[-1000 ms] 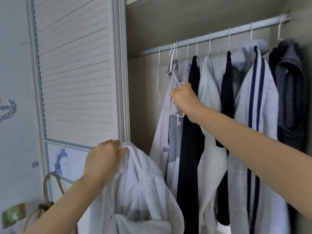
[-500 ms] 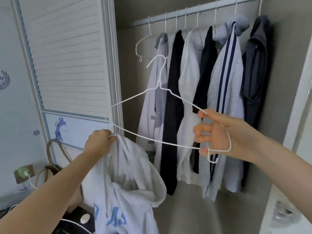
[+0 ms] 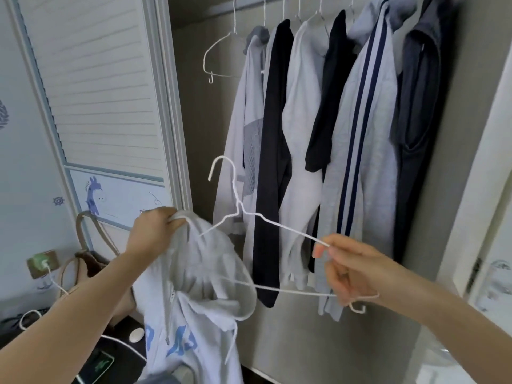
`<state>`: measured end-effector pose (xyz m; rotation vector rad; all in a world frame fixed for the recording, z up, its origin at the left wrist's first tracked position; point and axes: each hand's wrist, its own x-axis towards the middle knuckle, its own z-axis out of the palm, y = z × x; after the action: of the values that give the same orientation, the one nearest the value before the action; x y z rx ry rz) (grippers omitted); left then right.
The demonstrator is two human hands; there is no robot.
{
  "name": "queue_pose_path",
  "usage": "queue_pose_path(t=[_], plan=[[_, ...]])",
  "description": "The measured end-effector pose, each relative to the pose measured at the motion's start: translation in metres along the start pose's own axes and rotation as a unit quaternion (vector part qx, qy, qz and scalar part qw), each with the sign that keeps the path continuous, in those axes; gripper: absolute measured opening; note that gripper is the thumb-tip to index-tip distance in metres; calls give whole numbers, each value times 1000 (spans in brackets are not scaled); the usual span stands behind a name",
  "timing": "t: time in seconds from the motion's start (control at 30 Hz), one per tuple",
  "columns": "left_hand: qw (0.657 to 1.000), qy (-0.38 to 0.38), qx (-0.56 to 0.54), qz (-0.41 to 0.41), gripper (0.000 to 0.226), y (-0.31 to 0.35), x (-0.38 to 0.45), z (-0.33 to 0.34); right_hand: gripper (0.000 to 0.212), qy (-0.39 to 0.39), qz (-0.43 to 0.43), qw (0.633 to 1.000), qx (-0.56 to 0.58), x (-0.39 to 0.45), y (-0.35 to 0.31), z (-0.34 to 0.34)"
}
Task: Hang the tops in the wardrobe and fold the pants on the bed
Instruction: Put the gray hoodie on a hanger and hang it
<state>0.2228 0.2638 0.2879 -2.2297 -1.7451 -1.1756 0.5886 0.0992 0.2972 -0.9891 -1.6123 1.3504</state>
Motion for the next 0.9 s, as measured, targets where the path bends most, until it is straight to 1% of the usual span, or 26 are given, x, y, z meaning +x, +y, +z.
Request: queue_pose_path(t=[0.07,0.13,0.17,0.23,0.3,0.33,0.4,0.47,0.53,0.6,0.63,0.7,0.77,0.83,0.9], plan=[[999,16,-9,33,17,19,0,-3,22,39,-23,997,-56,12,5,8],[998,32,-22,48,13,40,2,-7,23,64,-46,989,-124,20,9,14],[997,43,-32,48,13,52,4,-10,22,66,-58,984,-152,23,12,17],[996,62,-58,32,14,74,7,-14,24,77,-70,980,-171,29,20,25],[991,80,-105,28,11,96,10,-19,30,99,-73,978,-169,34,28,30],[987,86,-132,38,13,107,11,-22,32,101,-75,978,-167,36,32,32],[980,94,-158,75,17,123,12,-28,37,84,-77,983,-146,38,36,35],[978,103,-148,108,21,129,16,-35,42,56,-74,989,-112,35,34,31],[980,109,-120,115,13,121,26,-40,42,21,-71,992,-101,27,27,17],[985,114,-91,93,17,107,34,-45,40,-14,-56,994,-89,15,22,0],[986,115,-95,74,16,100,35,-45,40,-22,-47,996,-76,10,21,-7],[984,118,-122,53,14,97,32,-43,41,-17,-36,998,-49,7,23,-13],[981,89,-158,63,15,108,26,-33,40,6,-36,999,-41,12,28,-5],[976,62,-198,68,15,125,17,-23,40,37,-51,997,-50,21,34,8],[969,68,-228,63,16,137,9,-17,41,63,-76,994,-49,27,40,19]])
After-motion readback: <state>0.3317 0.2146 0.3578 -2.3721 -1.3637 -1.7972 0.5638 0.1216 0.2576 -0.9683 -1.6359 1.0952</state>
